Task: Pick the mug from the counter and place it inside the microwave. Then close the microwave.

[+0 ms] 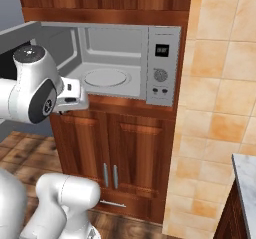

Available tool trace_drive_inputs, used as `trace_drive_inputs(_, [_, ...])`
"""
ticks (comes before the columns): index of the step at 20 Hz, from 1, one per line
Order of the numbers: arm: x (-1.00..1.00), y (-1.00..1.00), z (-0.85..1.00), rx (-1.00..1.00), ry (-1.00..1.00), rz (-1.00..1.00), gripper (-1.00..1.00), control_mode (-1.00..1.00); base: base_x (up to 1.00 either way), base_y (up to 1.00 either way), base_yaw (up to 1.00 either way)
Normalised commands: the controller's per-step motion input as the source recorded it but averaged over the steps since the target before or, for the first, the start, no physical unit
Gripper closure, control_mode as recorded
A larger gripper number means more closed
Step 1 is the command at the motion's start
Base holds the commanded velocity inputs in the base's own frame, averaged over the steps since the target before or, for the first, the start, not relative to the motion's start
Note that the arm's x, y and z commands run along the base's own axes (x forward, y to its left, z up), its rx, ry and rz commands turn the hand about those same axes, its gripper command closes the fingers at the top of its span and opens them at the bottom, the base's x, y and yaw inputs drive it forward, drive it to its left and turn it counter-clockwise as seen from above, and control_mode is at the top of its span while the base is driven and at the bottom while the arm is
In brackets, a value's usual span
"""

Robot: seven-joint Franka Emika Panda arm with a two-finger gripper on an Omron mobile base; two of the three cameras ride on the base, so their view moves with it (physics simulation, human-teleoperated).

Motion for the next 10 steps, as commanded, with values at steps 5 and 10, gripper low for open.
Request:
trace_drive_inputs(5, [0.51,0.34,-0.30,-0.04,-0.15,-0.11,1.00,-1.00,0.00,0.00,0.00])
trace_drive_inputs(10, [0.34,0.37,-0.04,-0.02,-0.14,-0.13,1.00,-1.00,0.00,0.00,0.00])
